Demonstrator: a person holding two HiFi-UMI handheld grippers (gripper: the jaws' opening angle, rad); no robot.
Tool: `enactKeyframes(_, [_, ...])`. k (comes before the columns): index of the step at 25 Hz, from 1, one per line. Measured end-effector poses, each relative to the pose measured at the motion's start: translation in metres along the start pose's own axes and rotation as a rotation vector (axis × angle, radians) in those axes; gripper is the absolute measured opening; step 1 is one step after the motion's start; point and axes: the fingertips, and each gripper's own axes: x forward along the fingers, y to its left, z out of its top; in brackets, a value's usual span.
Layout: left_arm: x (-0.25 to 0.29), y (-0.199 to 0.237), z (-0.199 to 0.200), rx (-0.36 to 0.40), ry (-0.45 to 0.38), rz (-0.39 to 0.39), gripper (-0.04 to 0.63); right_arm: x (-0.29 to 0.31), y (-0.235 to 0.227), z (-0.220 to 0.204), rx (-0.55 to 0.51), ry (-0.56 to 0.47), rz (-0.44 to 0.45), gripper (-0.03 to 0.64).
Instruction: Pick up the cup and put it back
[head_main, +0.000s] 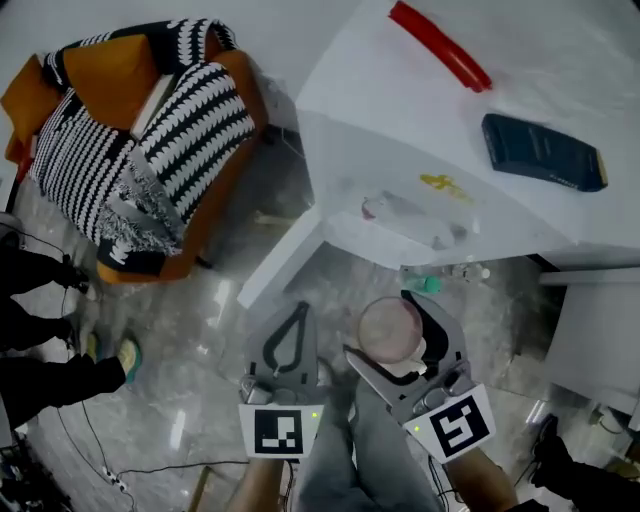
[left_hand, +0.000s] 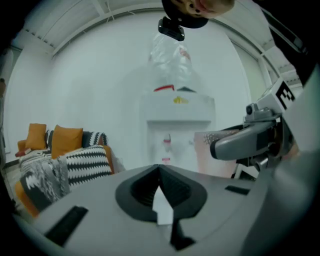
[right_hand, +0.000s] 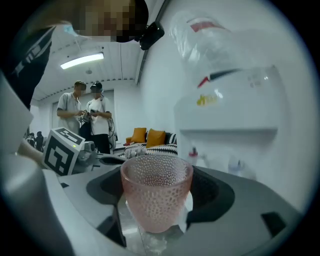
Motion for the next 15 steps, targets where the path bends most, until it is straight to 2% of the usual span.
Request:
enactKeyframes(3, [0.035,-0.006,-0.067,0.001,0.005,-0.045,0.012,0.017,-0.011,-0.088,0.0,0.075,0.002,0.393])
enactKeyframes(7, [0.072,-0.014,-0.097,0.058,-0.06,-0.101,0.012,0.039,-0.037,-0.137,-0.018,0.096,-0.013,0.393])
enactKeyframes(11, [0.117,-0.016,-0.168,0.08,-0.089,-0.148,0.012,0.071,-0.065,-0.209,-0.07,0.071,-0.037,0.393])
enactKeyframes(12, [0.128,-0.02,-0.189,0.124,-0.097,-0.153,0.012,0.078,-0.071,-0.232,-0.08,0.065,-0.037,0.391])
enactKeyframes(15, [0.153,-0.032,-0.243,0.329,-0.109,-0.186,0.012,0.095,-0.083,-0.299,-0.073,0.061,-0.028,0.393])
